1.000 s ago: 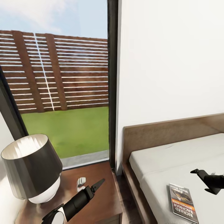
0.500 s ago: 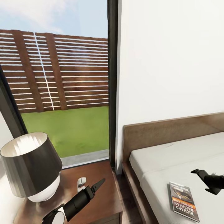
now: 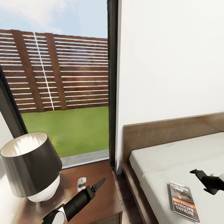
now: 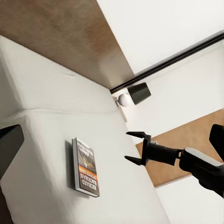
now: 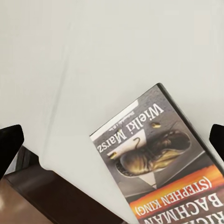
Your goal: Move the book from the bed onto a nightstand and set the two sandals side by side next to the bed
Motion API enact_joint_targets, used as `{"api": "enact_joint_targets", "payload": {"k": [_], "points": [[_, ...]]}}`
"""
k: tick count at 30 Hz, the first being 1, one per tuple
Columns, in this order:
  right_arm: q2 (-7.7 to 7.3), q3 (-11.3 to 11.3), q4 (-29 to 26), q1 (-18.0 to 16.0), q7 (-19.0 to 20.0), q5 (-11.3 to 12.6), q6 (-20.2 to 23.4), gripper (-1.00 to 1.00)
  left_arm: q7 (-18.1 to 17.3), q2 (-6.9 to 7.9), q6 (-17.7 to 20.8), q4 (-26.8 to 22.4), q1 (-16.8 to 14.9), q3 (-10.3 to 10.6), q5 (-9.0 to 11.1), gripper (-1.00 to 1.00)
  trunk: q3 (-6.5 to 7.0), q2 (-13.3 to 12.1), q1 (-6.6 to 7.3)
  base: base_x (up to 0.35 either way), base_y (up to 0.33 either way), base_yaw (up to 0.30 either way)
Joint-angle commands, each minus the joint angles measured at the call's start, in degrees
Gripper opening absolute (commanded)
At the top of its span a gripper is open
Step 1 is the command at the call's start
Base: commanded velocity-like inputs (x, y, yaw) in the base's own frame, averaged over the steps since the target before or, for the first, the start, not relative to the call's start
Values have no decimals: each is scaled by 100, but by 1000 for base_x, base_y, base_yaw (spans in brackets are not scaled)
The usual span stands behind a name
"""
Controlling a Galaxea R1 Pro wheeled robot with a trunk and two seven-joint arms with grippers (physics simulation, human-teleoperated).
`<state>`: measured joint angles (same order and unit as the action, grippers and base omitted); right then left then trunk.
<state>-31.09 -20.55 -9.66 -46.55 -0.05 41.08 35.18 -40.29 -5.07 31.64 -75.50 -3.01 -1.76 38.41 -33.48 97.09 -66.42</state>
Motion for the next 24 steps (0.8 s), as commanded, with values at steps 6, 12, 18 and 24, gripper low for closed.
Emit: {"api": "enact_joint_targets", "payload": {"k": [6,12,18,24], "points": [[53,-26,18,-3,14,-4,-14,100,-13,-3,44,-6,-2,84,26,100,-6,3,1,0,0,0],[166,-49,27,-3,20,-4,-43,100,-14,6,44,-8,-1,205,26,100,-6,3,1,0,0,0],[207,-45,137,-3,18,-4,-145,100,-14,19,44,-9,-3,230,26,100,-6,3,1,0,0,0],[215,-39,251,-3,17,-4,-276,100,-14,18,44,-9,-4,237,26,100,-6,3,1,0,0,0]]}}
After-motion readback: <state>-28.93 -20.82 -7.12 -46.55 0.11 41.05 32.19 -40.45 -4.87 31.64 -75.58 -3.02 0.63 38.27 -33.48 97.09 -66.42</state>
